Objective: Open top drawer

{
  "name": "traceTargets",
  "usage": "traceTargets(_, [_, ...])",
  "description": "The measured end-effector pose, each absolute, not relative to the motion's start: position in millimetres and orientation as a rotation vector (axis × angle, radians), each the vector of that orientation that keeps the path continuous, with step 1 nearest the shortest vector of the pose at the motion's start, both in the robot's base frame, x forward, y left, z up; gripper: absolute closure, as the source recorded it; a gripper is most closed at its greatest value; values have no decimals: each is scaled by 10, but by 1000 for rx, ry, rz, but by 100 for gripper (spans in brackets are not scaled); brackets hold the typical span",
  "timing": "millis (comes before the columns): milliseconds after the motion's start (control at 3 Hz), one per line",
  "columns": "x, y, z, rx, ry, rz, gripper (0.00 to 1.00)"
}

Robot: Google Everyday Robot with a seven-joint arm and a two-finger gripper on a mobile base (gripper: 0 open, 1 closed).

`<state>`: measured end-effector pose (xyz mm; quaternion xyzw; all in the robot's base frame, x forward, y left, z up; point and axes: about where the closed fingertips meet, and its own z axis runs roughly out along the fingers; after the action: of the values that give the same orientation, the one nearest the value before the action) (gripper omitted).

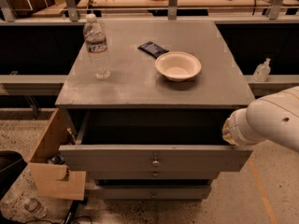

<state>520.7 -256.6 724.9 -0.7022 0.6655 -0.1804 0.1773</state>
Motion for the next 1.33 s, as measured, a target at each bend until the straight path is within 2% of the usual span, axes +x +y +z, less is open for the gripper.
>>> traceTargets(1000, [5548,-2321,6794,-2006,1811,-375,100])
traceTargets(1333, [5461,-2331,6700,-2031,1835,-344,100])
